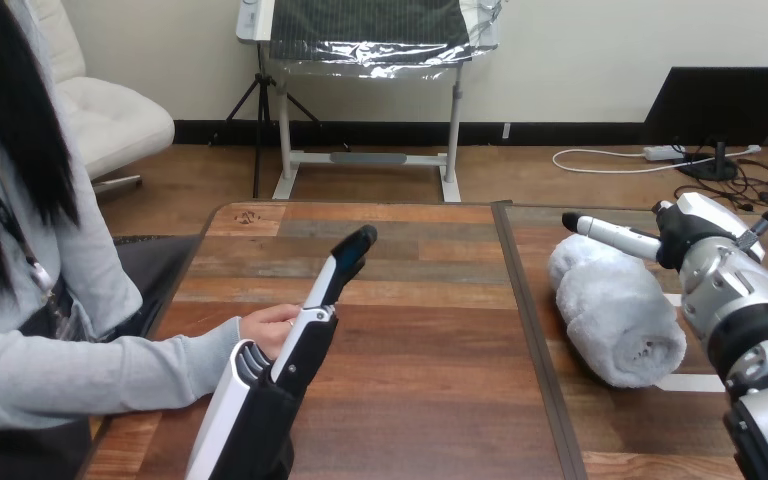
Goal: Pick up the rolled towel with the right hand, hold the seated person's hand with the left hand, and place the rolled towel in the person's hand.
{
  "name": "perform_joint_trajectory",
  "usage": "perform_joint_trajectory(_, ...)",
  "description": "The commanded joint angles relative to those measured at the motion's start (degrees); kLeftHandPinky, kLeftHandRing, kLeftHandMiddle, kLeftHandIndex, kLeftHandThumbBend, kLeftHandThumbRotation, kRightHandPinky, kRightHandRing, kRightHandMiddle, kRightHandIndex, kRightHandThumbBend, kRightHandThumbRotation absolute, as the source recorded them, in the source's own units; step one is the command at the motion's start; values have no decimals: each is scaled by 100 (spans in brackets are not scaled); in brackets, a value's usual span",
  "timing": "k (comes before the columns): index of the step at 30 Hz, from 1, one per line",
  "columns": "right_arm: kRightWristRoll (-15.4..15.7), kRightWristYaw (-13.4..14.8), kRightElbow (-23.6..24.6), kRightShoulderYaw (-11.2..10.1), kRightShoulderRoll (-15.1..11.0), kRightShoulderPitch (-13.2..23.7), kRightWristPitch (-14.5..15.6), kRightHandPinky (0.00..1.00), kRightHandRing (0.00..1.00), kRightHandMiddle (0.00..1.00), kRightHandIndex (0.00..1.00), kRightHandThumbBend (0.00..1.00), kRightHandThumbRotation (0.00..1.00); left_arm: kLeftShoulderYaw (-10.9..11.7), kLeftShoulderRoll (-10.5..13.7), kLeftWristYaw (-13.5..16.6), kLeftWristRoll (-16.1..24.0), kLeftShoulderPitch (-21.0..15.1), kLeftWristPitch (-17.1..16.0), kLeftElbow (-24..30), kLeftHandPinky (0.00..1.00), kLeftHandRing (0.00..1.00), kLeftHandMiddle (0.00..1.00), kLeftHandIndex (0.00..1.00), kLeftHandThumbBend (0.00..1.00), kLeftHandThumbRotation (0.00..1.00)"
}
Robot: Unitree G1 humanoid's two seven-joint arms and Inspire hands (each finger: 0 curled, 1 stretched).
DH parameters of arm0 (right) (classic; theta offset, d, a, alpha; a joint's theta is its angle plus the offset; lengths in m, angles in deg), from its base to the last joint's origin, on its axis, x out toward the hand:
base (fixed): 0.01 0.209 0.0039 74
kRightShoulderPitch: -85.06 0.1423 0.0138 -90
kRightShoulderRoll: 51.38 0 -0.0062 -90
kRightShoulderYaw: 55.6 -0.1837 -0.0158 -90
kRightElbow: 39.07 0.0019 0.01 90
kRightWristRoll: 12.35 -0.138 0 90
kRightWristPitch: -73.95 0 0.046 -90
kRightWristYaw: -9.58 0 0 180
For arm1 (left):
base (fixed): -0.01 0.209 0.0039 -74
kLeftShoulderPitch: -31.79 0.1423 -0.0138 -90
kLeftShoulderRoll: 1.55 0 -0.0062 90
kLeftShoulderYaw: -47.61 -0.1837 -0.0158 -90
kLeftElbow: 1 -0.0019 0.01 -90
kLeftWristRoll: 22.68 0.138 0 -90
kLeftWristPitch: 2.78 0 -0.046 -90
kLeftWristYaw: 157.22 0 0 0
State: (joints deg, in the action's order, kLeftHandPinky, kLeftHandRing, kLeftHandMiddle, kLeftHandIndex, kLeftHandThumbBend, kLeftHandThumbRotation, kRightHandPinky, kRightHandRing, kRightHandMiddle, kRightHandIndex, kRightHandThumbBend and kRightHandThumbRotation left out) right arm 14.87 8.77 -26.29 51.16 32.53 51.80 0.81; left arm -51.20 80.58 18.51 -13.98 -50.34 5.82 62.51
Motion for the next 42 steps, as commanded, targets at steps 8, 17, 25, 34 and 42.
perform_joint_trajectory(8, -108, -50, -54, -148, 115, 605, 316, 74, 100, 100, 100, 100, 98, 7, -96, 14, -9, -304, -97, -86, 95, 100, 100, 99, 100, 71)
perform_joint_trajectory(17, 308, -529, -89, 297, 173, 637, 221, 96, 100, 100, 100, 100, 100, 19, -151, 21, 40, -359, -232, -236, 95, 100, 100, 99, 100, 72)
perform_joint_trajectory(25, 458, -763, -108, 425, 237, 574, 172, 99, 100, 100, 100, 100, 100, 78, -229, 26, 93, -343, -333, -239, 90, 99, 100, 99, 100, 72)
perform_joint_trajectory(34, 494, -658, -147, 412, 325, 419, 187, 100, 100, 100, 100, 100, 100, 45, -236, 30, 32, -249, -366, -104, 83, 98, 100, 98, 100, 70)
perform_joint_trajectory(42, 699, -686, -186, 613, 420, 273, 197, 100, 100, 100, 100, 100, 100, -69, -163, 25, -74, -123, -389, -12, 82, 98, 100, 99, 100, 67)
